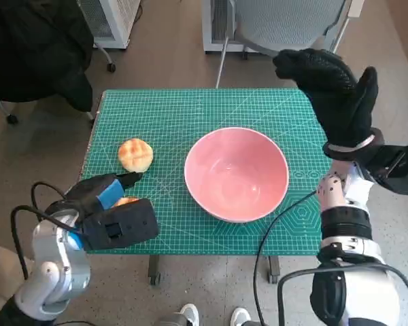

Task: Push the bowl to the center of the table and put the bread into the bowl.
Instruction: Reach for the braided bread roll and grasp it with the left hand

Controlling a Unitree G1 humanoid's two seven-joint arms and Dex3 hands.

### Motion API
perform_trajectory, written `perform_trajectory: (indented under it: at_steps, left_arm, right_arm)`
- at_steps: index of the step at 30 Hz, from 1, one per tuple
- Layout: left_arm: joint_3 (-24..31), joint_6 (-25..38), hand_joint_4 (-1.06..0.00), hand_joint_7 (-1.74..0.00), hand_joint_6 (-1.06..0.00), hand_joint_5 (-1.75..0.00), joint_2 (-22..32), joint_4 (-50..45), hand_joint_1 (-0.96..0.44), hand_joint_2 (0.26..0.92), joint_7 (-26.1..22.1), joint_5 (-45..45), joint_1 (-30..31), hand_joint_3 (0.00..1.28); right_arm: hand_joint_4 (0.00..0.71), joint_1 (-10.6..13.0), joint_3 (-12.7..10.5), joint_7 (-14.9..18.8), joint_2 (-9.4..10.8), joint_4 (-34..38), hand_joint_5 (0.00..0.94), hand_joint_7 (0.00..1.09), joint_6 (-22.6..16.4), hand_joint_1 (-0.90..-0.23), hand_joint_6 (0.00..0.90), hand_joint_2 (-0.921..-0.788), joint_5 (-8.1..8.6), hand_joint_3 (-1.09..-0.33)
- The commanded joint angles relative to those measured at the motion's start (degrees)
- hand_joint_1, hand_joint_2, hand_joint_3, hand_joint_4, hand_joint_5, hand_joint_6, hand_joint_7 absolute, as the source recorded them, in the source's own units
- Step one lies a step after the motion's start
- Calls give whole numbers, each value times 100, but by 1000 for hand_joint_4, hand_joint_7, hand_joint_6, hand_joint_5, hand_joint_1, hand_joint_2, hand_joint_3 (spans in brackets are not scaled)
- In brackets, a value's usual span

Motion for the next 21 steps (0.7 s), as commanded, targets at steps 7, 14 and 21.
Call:
perform_trajectory:
  at_steps: [7, 14, 21]
  left_arm:
    - [-71, -196, -320, -11, -468, -5, -149, 234, -10, 769, 23, 311, -42, 9]
    - [-119, -286, -478, -16, -489, -76, -202, 366, -4, 774, -9, 451, -32, 9]
    - [-154, -381, -370, -5, -520, -795, -233, 563, 6, 773, -52, 571, -46, 14]
  right_arm:
    - [180, 139, 12, 135, -29, -21, 0, 3, 17, -657, 258, -921, 43, -752]
    - [179, 133, 0, 178, -35, -31, 0, 2, -7, -647, 257, -921, 57, -755]
    - [179, 147, -8, 216, -22, -49, 1, 2, -42, -646, 257, -921, 71, -755]
